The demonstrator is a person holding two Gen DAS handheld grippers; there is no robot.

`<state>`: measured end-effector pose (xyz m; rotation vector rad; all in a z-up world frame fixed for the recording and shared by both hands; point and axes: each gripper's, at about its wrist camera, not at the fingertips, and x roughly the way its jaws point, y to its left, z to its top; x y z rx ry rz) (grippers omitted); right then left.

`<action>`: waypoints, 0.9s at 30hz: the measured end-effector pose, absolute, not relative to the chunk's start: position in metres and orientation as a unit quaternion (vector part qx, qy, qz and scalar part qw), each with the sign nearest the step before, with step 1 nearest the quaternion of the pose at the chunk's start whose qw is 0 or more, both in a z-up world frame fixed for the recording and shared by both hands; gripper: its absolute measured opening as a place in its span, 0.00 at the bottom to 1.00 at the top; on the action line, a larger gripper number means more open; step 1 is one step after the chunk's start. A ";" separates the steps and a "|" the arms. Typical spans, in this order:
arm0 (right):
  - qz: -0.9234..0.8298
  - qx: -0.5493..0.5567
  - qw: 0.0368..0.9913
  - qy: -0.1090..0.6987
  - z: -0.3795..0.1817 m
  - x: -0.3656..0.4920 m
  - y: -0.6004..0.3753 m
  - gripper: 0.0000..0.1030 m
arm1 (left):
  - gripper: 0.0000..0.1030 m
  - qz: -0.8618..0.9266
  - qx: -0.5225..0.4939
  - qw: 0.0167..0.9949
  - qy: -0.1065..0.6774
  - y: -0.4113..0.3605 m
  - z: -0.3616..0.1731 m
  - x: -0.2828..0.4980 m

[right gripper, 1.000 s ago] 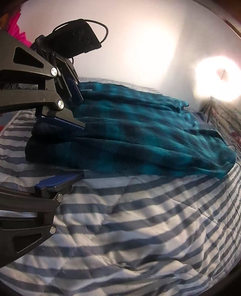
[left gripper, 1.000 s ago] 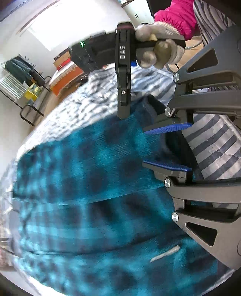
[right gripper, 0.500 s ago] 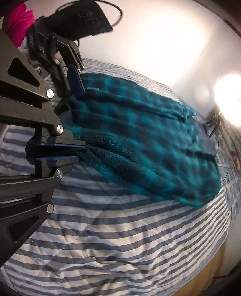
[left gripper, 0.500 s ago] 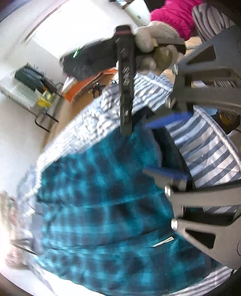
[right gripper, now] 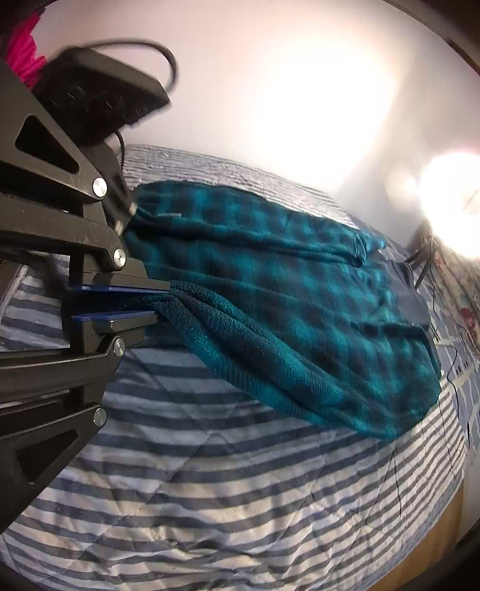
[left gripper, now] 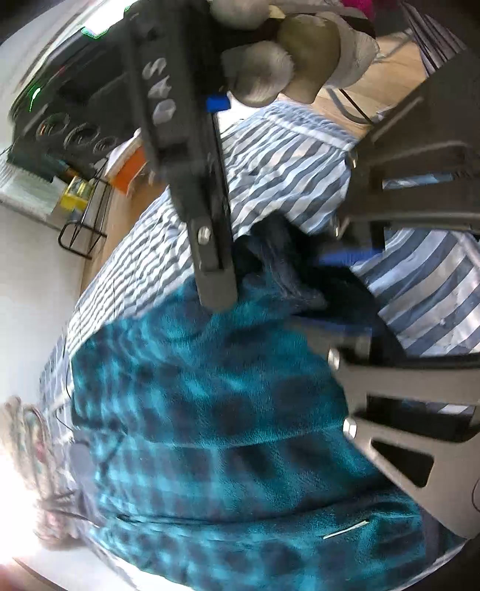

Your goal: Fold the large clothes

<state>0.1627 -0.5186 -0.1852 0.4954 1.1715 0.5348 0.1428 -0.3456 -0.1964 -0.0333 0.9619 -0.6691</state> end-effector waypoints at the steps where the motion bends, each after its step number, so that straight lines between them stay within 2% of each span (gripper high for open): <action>1: 0.253 0.226 0.771 0.540 -0.185 0.163 -0.518 0.08 | 0.15 -0.318 -0.022 0.832 0.454 -0.343 -0.197 0.144; 3: 0.258 0.218 0.776 0.533 -0.185 0.168 -0.519 0.19 | 0.13 -0.317 -0.035 0.831 0.455 -0.336 -0.197 0.147; 4: 0.252 0.216 0.781 0.528 -0.184 0.171 -0.523 0.36 | 0.13 -0.317 -0.044 0.830 0.456 -0.332 -0.197 0.148; 5: 0.247 0.221 0.787 0.520 -0.184 0.176 -0.531 0.40 | 0.13 -0.317 -0.053 0.829 0.457 -0.328 -0.196 0.149; 8: 0.223 0.245 0.802 0.497 -0.189 0.204 -0.552 0.44 | 0.13 -0.315 -0.079 0.825 0.462 -0.320 -0.195 0.152; 10: 0.201 0.249 0.809 0.493 -0.197 0.230 -0.563 0.52 | 0.13 -0.315 -0.089 0.823 0.465 -0.317 -0.194 0.153; 17: 0.124 0.303 0.809 0.488 -0.239 0.322 -0.598 0.53 | 0.13 -0.320 -0.100 0.816 0.471 -0.313 -0.194 0.152; 21: 0.118 0.349 0.801 0.472 -0.253 0.354 -0.609 0.48 | 0.13 -0.323 -0.104 0.810 0.479 -0.315 -0.199 0.150; 23: 0.122 0.365 0.796 0.467 -0.256 0.369 -0.609 0.32 | 0.13 -0.323 -0.105 0.807 0.482 -0.317 -0.202 0.148; 24: 0.127 0.371 0.791 0.470 -0.257 0.375 -0.608 0.17 | 0.13 -0.323 -0.106 0.806 0.484 -0.318 -0.204 0.147; 25: 0.133 0.375 0.784 0.476 -0.258 0.382 -0.604 0.11 | 0.13 -0.323 -0.109 0.805 0.485 -0.318 -0.206 0.147; 27: 0.134 0.354 0.791 0.481 -0.249 0.390 -0.589 0.06 | 0.13 -0.323 -0.118 0.802 0.488 -0.318 -0.209 0.147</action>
